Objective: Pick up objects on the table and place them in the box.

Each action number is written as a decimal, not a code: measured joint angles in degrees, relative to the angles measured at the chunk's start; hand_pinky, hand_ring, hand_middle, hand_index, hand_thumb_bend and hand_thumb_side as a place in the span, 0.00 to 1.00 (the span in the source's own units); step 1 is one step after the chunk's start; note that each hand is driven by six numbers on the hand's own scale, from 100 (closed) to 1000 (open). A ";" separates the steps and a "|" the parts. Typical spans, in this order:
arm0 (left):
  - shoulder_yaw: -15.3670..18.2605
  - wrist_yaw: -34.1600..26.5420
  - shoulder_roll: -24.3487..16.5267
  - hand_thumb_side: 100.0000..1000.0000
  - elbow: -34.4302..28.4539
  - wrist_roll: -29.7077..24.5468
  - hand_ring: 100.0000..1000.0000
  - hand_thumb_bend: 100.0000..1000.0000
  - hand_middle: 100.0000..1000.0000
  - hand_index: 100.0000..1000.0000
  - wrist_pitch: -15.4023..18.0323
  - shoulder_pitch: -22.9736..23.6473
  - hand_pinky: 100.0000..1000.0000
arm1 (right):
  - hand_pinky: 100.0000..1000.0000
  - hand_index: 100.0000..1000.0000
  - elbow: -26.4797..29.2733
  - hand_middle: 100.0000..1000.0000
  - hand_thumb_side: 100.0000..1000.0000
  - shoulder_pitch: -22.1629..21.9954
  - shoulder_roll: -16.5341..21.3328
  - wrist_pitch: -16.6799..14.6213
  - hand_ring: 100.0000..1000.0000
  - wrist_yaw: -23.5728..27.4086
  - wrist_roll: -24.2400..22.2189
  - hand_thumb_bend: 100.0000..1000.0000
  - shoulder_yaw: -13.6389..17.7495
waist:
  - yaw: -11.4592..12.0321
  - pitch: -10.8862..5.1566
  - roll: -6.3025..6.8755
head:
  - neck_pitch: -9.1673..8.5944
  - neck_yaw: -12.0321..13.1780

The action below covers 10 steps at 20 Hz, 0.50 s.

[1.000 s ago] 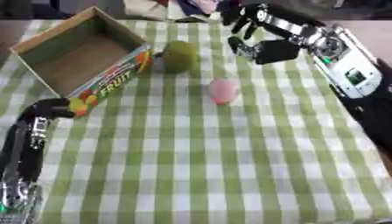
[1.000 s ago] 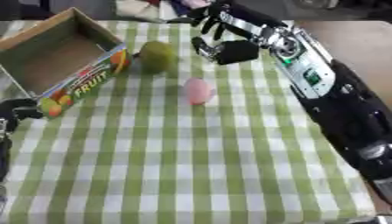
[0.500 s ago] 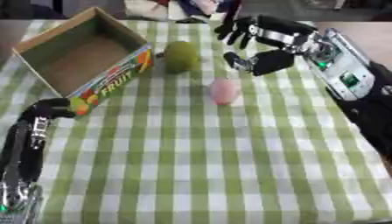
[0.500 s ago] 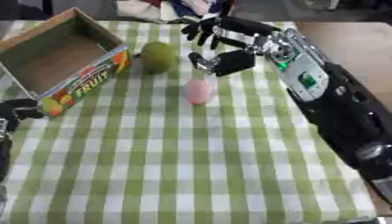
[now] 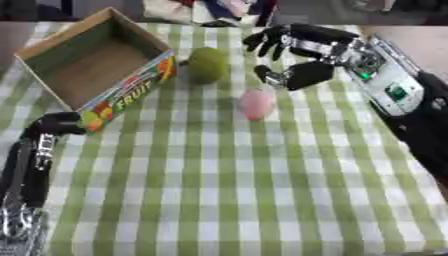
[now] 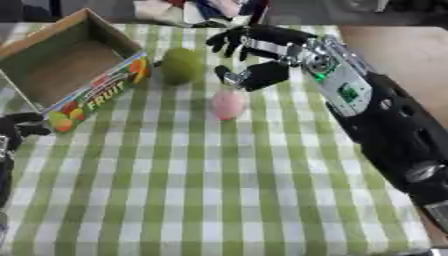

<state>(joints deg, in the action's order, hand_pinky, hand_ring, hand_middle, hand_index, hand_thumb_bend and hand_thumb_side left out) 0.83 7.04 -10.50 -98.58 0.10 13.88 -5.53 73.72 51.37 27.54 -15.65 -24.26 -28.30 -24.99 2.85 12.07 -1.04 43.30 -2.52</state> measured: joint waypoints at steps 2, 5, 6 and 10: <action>0.00 0.00 0.00 0.89 0.00 -0.02 0.57 0.00 0.62 0.70 -0.02 0.00 0.80 | 0.66 0.98 -0.27 0.83 0.73 0.00 0.03 -0.20 0.78 -0.01 -0.24 0.00 -0.19 | 0.01 -0.01 -0.12 | 0.00 0.06; 0.00 0.02 -0.01 0.89 0.00 -0.03 0.57 0.00 0.62 0.70 -0.03 0.00 0.80 | 0.66 0.98 -0.45 0.83 0.74 0.00 0.25 -0.39 0.78 -0.01 -0.62 0.00 -0.49 | 0.01 -0.02 -0.13 | 0.02 0.16; 0.00 0.02 -0.01 0.89 0.00 -0.03 0.57 0.00 0.62 0.70 -0.03 0.00 0.80 | 0.66 0.98 -0.51 0.83 0.74 0.00 0.41 -0.45 0.79 -0.01 -0.73 0.00 -0.54 | 0.01 -0.03 -0.14 | 0.02 0.19; 0.00 0.03 -0.01 0.89 0.00 -0.03 0.57 0.00 0.62 0.70 -0.03 0.00 0.80 | 0.67 0.98 -0.62 0.83 0.77 -0.24 0.96 -0.70 0.79 -0.01 -1.24 0.00 -1.06 | -0.02 -0.05 -0.18 | 0.03 0.36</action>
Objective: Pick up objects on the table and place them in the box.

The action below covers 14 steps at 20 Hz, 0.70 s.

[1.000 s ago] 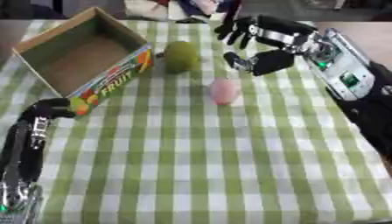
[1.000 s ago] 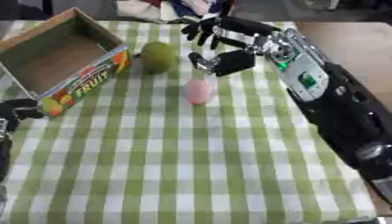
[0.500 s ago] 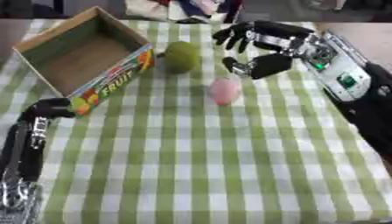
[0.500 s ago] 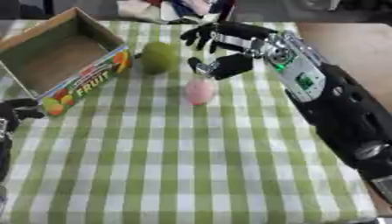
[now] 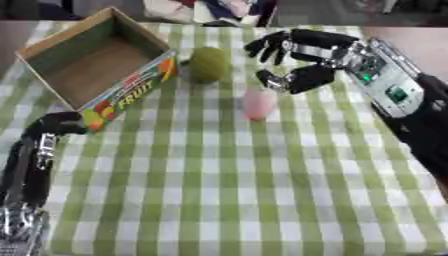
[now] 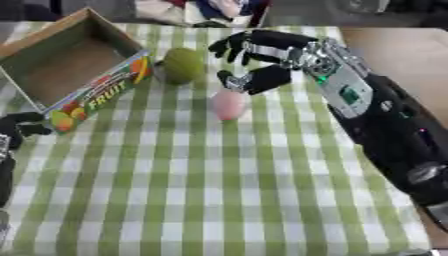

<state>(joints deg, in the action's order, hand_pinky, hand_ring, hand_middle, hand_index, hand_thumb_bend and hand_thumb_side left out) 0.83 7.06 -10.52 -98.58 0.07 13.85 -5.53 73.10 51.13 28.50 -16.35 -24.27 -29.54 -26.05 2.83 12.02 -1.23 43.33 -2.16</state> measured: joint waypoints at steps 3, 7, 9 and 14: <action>0.00 0.02 -0.02 0.89 0.00 0.00 0.57 0.00 0.62 0.70 0.00 0.01 0.80 | 0.67 0.98 -0.08 0.83 0.79 -0.49 0.31 -0.06 0.79 0.00 -0.43 0.00 -0.40 | -0.04 -0.01 -0.01 | 0.05 0.06; 0.00 0.06 -0.03 0.89 0.01 0.00 0.57 0.00 0.62 0.70 0.00 0.06 0.80 | 0.67 0.98 -1.00 0.83 0.82 -1.04 0.51 -0.12 0.79 0.01 -1.02 0.00 -0.84 | -0.10 -0.02 -0.01 | 0.42 0.07; 0.00 0.07 -0.03 0.89 0.01 0.00 0.57 0.00 0.62 0.70 0.00 0.07 0.80 | 0.67 0.98 -1.65 0.83 0.83 -1.32 0.52 -0.27 0.79 0.00 -1.24 0.00 -0.99 | -0.12 -0.02 0.00 | 0.46 0.07; 0.00 0.09 -0.04 0.89 0.02 -0.01 0.57 0.00 0.62 0.70 -0.01 0.09 0.80 | 0.67 0.98 -3.38 0.83 0.86 -1.81 0.48 -0.76 0.79 -0.61 -1.66 0.00 -1.20 | -0.14 -0.02 0.03 | 0.46 0.07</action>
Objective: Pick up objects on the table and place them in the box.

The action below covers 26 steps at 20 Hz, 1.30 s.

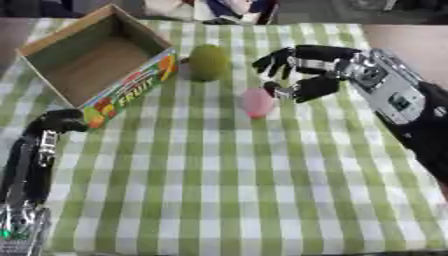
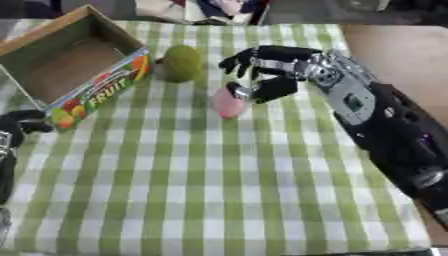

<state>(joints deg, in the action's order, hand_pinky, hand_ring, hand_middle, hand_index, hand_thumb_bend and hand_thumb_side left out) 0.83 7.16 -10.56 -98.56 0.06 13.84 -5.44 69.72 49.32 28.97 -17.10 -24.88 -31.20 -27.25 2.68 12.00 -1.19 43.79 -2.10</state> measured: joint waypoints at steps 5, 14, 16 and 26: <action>0.00 0.13 0.00 0.89 0.00 -0.01 0.57 0.00 0.62 0.70 -0.01 0.01 0.80 | 0.67 0.98 -2.22 0.84 0.90 -0.70 -0.71 -0.33 0.79 -1.32 0.22 0.00 0.03 | 0.02 0.00 0.08 | 0.01 0.00; 0.00 0.14 0.00 0.90 0.01 -0.06 0.57 0.00 0.62 0.70 -0.02 0.05 0.80 | 0.67 0.98 -6.06 0.84 0.90 -1.02 -2.60 -1.83 0.79 -4.52 0.86 0.00 0.43 | 0.07 0.00 0.19 | 0.02 -0.02; 0.00 0.15 0.00 0.89 0.01 -0.07 0.57 0.00 0.62 0.70 -0.02 0.05 0.80 | 0.67 0.98 -6.47 0.84 0.89 -1.02 -2.82 -2.15 0.79 -4.99 1.07 0.00 0.49 | 0.08 0.00 0.20 | 0.03 -0.02; -0.01 0.15 0.00 0.90 0.01 -0.17 0.57 0.00 0.62 0.70 -0.04 0.05 0.80 | 0.67 0.97 -7.63 0.83 0.85 -0.99 -4.63 -3.08 0.79 -7.33 1.99 0.00 0.89 | 0.21 0.01 0.35 | 0.03 -0.05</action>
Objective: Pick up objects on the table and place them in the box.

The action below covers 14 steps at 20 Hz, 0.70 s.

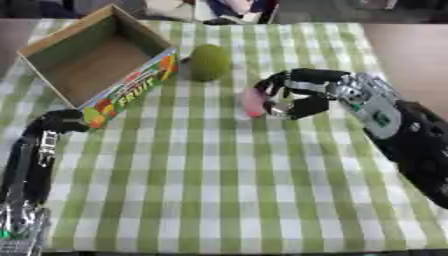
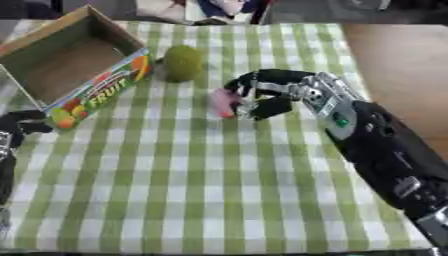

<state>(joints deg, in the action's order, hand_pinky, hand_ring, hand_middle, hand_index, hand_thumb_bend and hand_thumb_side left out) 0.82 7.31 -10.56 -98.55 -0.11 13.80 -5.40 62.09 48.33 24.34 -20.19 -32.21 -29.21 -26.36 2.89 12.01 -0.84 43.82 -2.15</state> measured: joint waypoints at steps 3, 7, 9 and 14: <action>0.00 0.00 0.00 0.90 0.00 -0.06 0.57 0.00 0.62 0.70 -0.02 0.00 0.80 | 0.67 0.95 -0.16 0.80 0.76 0.06 -0.36 -0.23 0.77 -1.10 0.30 0.00 0.25 | 0.06 0.00 -0.01 | 0.00 -0.01; -0.01 0.00 0.00 0.90 0.00 -0.10 0.57 0.00 0.62 0.70 0.00 0.00 0.80 | 0.67 0.91 -0.18 0.74 0.55 0.47 -1.05 -0.29 0.76 -3.42 1.85 0.00 0.54 | 0.18 0.00 -0.02 | 0.00 -0.01; -0.01 0.01 0.00 0.90 0.00 -0.11 0.57 0.00 0.62 0.70 0.00 0.00 0.80 | 0.66 0.89 -0.17 0.71 0.43 0.73 -1.43 -0.26 0.75 -5.08 2.99 0.00 0.56 | 0.25 0.00 -0.02 | 0.00 -0.03; -0.02 0.05 0.00 0.90 0.00 -0.15 0.57 0.00 0.62 0.70 0.00 0.00 0.80 | 0.65 0.81 -0.16 0.60 0.13 1.11 -2.60 -0.21 0.72 -9.53 6.20 0.00 0.57 | 0.31 0.01 -0.02 | 0.00 -0.21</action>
<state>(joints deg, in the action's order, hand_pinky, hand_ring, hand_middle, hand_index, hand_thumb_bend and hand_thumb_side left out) 0.81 7.36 -10.56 -98.55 -0.26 13.80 -5.40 61.93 49.44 21.74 -20.40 -41.73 -23.00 -25.79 3.20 12.02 -0.86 43.82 -2.36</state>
